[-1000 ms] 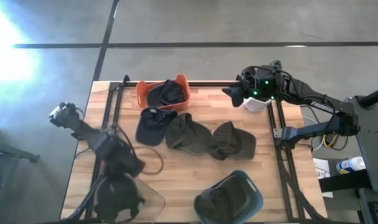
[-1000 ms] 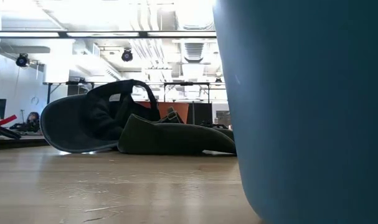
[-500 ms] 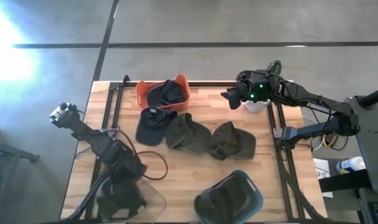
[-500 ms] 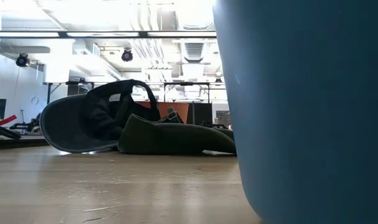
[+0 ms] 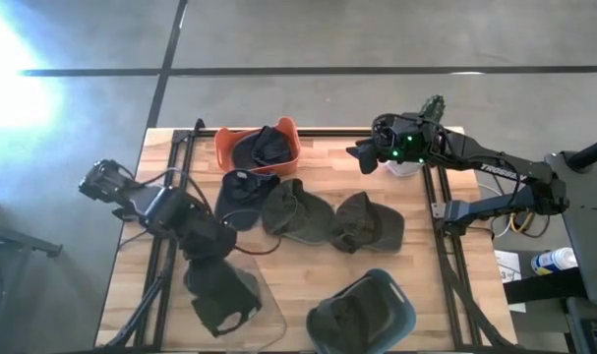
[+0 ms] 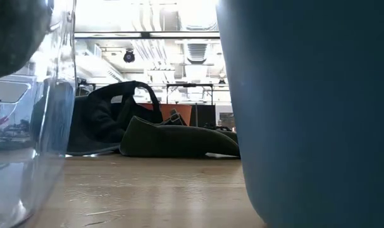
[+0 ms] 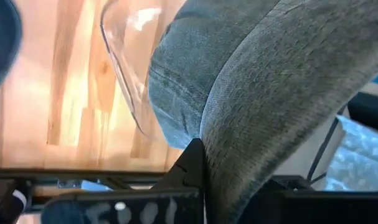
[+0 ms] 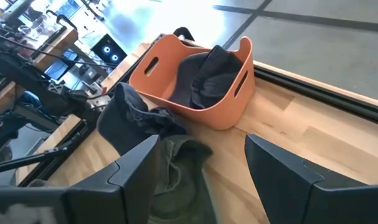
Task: Pick & Place hat
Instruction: Put the top gray cap into the transparent bin, then put the gray cap into the transparent bin
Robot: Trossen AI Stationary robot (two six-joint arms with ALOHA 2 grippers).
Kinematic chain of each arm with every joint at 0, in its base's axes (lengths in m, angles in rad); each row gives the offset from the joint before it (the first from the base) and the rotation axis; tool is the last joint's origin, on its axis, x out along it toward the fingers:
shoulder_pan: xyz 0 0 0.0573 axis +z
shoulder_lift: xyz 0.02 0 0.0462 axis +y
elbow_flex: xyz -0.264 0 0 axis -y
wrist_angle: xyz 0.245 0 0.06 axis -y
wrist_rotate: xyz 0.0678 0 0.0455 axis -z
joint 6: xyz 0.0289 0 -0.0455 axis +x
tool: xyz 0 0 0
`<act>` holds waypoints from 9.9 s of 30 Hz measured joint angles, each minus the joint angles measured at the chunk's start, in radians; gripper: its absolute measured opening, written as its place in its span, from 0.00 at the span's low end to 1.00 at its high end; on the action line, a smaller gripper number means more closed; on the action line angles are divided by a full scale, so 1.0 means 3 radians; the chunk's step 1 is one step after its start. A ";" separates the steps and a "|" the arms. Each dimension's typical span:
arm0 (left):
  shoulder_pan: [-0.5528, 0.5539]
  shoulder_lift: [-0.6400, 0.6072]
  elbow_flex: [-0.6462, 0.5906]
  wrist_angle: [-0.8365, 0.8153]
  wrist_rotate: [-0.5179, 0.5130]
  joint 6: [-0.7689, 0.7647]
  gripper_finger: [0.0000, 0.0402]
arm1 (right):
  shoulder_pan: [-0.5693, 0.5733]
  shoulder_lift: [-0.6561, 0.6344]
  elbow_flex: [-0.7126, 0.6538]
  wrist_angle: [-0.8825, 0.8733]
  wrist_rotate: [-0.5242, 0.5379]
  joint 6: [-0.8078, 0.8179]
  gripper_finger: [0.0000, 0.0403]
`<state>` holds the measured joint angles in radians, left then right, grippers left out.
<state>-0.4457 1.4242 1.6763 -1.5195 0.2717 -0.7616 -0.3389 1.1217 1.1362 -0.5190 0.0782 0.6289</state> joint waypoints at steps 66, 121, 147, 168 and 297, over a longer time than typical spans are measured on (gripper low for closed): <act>0.0346 0.0209 -0.1774 0.0869 0.0653 0.0213 0.03 | 0.0000 0.0000 -0.0005 -0.0285 -0.0083 0.0011 0.57; 0.0266 0.0081 -0.0093 0.0587 -0.0530 -0.0703 0.46 | 0.0104 0.2406 -0.0153 0.0203 -0.1554 -0.1082 0.57; 0.0450 0.0081 -0.0100 0.0732 -0.1026 -0.0217 0.46 | 0.0408 0.1212 0.0754 -0.1424 -0.0743 -0.2253 0.03; 0.1059 0.0498 -0.0039 0.2269 -0.1480 0.1443 0.46 | 0.1307 0.1912 0.2218 -0.2406 -0.0257 -0.2981 0.03; -0.0594 -0.0357 -0.0041 0.0097 -0.2716 -0.1829 0.49 | 0.0970 0.1932 0.2113 -0.0655 -0.1348 -0.0285 0.03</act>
<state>-0.6241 1.3172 1.6642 -1.4905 -0.5431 -1.3103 -0.0479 1.7012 1.7702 -0.7155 -0.3261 0.5432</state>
